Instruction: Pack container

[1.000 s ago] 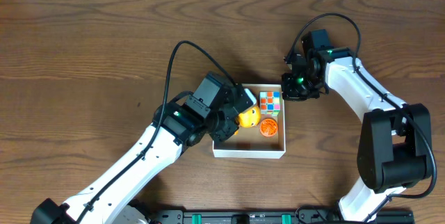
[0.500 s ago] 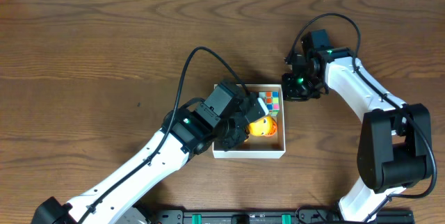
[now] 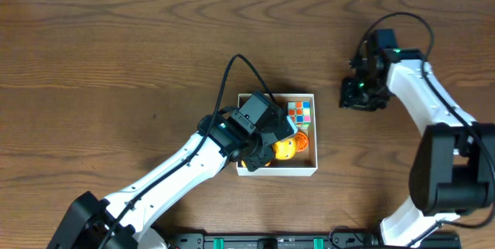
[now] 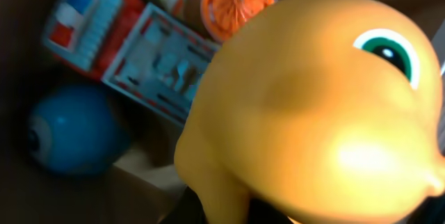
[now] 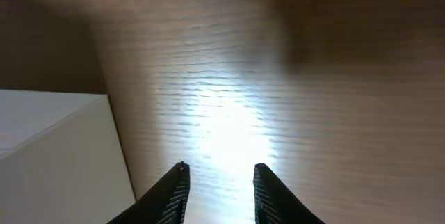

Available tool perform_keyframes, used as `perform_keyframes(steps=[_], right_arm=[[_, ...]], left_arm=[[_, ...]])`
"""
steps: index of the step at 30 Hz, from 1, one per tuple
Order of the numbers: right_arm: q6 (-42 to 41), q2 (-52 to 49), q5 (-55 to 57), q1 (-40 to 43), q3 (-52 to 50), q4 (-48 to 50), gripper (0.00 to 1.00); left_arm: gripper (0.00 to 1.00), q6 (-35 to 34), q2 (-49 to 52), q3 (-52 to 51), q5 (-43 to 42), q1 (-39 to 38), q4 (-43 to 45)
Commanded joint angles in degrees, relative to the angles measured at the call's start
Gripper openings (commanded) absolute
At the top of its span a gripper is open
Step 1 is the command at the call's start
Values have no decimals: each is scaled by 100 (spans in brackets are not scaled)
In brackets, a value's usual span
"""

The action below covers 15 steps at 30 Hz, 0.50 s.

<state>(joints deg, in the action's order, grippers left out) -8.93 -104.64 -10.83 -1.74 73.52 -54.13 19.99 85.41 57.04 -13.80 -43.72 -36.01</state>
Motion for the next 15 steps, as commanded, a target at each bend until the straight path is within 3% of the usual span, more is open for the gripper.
perform_keyframes(steps=[1, 2, 4, 7, 15], right_arm=[[4, 446, 55, 170, 164, -74, 33], [9, 498, 55, 199, 164, -92, 33], [96, 597, 55, 223, 164, -136, 33], [136, 684, 55, 221, 164, -223, 34], [282, 693, 59, 221, 164, -372, 34]], left_arm=[[29, 72, 48, 90, -79, -13, -109], [39, 72, 48, 90, -79, -13, -122], [42, 74, 46, 90, -79, -13, -122], [68, 74, 31, 90, -79, -13, -118], [78, 74, -474, 229, -76, -13, -101]])
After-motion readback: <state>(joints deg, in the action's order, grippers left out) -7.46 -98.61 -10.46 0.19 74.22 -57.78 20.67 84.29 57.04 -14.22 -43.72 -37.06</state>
